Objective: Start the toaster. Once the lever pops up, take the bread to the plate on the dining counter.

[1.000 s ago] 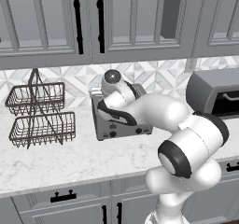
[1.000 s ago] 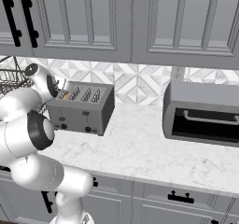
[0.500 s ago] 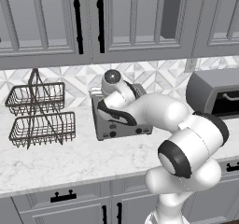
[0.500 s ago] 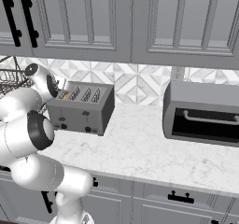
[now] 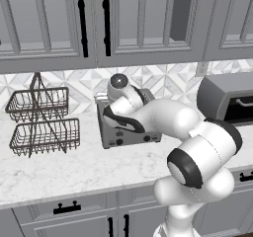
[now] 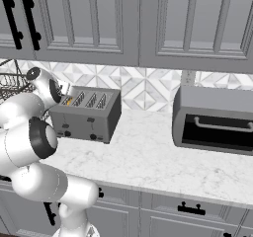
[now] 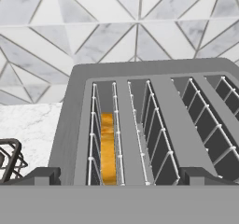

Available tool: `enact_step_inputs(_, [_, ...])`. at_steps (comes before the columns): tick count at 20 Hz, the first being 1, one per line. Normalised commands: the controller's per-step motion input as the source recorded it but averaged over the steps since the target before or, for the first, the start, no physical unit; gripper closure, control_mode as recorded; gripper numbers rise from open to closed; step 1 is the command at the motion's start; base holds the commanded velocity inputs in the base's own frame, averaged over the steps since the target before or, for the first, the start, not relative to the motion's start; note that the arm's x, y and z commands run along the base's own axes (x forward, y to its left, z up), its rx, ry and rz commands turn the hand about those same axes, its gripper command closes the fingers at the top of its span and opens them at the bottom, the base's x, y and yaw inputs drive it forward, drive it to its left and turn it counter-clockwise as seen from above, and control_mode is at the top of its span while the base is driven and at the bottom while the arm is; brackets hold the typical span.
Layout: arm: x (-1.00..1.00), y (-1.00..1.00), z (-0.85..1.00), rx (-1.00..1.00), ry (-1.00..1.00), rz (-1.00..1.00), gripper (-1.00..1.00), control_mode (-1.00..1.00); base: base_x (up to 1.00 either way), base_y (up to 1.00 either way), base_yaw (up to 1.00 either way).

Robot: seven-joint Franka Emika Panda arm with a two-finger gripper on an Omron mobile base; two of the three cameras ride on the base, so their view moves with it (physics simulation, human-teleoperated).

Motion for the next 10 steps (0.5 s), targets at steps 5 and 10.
enact_step_inputs(5, [0.00,0.00,0.00,0.00,0.00,0.00,-1.00,-1.00,0.00,0.00,0.00])
enact_step_inputs(10, [0.00,0.00,0.00,0.00,0.00,0.00,-1.00,-1.00,0.00,0.00,0.00])
